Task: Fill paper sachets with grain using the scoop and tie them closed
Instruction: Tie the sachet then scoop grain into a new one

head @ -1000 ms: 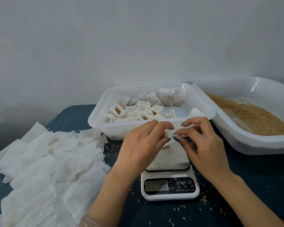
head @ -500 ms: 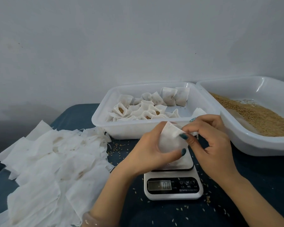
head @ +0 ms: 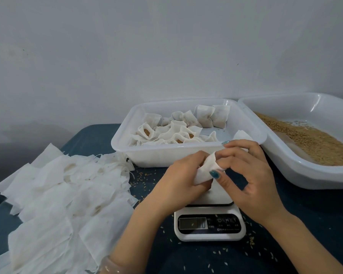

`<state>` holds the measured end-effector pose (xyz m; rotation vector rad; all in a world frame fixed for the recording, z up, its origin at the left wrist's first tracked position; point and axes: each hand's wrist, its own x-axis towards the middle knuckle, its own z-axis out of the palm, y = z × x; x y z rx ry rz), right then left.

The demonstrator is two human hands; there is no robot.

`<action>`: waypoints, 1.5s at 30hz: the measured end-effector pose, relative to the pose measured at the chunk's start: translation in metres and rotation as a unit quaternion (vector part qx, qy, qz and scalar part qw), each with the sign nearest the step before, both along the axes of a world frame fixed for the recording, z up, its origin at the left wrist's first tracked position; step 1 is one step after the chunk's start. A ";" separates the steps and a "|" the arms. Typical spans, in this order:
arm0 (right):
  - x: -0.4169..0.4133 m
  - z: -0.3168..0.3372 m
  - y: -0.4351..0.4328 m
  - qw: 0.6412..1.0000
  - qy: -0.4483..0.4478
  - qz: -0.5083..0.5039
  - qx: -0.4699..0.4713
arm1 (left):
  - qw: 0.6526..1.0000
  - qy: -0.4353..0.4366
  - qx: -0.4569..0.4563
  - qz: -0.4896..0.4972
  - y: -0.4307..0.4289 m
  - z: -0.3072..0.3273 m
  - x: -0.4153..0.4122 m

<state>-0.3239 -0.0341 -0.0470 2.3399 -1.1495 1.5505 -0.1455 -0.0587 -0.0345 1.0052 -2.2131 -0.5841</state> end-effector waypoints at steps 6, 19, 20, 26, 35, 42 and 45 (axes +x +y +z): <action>0.000 -0.001 0.000 0.999 0.006 0.038 0.018 | 0.988 0.091 0.121 -0.042 0.004 0.006 0.006; 0.000 0.000 -0.003 0.999 0.003 0.015 -0.038 | 0.995 -0.011 0.101 -0.014 -0.005 -0.002 0.017; -0.001 0.000 -0.003 0.999 0.000 0.012 -0.044 | 0.995 -0.008 0.103 -0.010 -0.007 -0.004 0.019; 0.001 -0.001 0.001 0.998 0.046 0.008 -0.032 | 0.996 0.011 0.079 -0.039 -0.006 -0.002 0.016; 0.004 -0.003 0.002 0.988 0.118 -0.040 -0.089 | 0.995 -0.007 0.078 -0.062 -0.003 0.001 0.014; 0.003 -0.002 0.004 0.981 0.145 -0.039 -0.124 | 0.993 -0.016 0.077 -0.092 -0.001 0.004 0.015; 0.002 -0.002 0.005 0.980 0.151 -0.035 -0.126 | 0.990 -0.017 0.088 -0.105 -0.001 0.005 0.015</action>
